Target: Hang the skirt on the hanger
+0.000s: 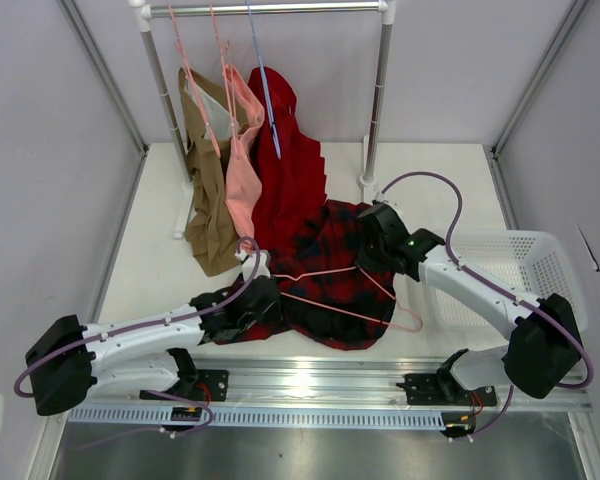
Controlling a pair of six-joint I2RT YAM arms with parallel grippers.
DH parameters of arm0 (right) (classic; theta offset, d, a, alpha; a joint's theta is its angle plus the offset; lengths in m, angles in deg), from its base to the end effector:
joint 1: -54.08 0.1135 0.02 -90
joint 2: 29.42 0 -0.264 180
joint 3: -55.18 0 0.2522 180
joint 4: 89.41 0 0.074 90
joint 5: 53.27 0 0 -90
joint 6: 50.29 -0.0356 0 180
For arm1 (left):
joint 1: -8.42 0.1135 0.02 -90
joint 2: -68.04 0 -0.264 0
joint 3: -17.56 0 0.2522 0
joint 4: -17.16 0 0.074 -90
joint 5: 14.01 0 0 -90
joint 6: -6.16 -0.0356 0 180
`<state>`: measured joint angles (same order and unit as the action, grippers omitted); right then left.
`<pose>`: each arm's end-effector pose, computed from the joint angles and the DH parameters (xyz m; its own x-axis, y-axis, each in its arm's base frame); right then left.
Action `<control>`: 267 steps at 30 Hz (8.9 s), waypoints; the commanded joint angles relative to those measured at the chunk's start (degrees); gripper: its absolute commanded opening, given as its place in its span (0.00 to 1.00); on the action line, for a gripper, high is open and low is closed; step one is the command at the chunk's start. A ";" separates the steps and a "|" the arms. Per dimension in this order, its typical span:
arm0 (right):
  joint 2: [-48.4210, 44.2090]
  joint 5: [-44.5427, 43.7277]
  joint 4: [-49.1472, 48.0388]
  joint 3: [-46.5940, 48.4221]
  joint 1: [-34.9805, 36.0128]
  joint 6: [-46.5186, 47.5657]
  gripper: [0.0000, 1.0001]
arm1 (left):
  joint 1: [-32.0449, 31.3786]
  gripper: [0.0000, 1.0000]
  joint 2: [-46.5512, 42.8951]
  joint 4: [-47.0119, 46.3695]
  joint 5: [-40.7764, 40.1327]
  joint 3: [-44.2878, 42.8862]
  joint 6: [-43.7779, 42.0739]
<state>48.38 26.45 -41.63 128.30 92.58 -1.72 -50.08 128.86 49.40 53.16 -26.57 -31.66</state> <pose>0.2247 0.1706 0.2645 -0.8143 0.1842 -0.5505 0.0152 0.9547 0.2971 0.1179 -0.1659 0.1910 -0.7571 -0.1579 -0.6339 0.0890 0.9363 -0.3396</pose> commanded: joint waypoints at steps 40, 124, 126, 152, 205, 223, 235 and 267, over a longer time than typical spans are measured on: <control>-0.81 -6.77 -0.45 -1.34 0.35 0.12 0.00 | -2.41 0.00 -7.81 -6.09 -6.87 5.50 0.64; -2.74 -17.84 1.84 -2.75 6.06 -1.11 0.00 | -3.20 0.00 -3.16 -4.59 -4.24 4.09 7.14; -3.00 -18.54 2.19 -2.93 6.15 -1.28 0.00 | -2.24 0.00 -4.91 -3.98 -4.15 4.97 7.49; -4.06 -26.81 4.13 -5.21 11.16 -3.04 0.00 | 5.76 0.00 -10.90 -3.19 -1.08 4.53 1.70; -1.25 -30.15 1.57 -1.70 14.58 -1.72 0.00 | 6.12 0.26 -9.64 7.17 1.30 -6.02 -2.97; -0.46 -30.32 1.66 -1.17 14.50 -1.99 0.00 | 3.92 0.54 -16.00 9.38 2.18 1.80 13.56; -0.54 -30.41 1.66 -1.08 14.50 -1.73 0.00 | 3.92 0.43 -11.16 2.79 3.84 3.30 14.44; -2.92 -30.50 1.93 -2.58 14.58 -1.46 0.00 | 5.94 0.02 -7.47 3.84 1.56 -1.27 9.61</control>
<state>46.94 -0.57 -39.84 124.91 106.89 -3.58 -44.90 121.45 53.40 56.41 -24.85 -20.42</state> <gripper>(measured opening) 0.194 0.034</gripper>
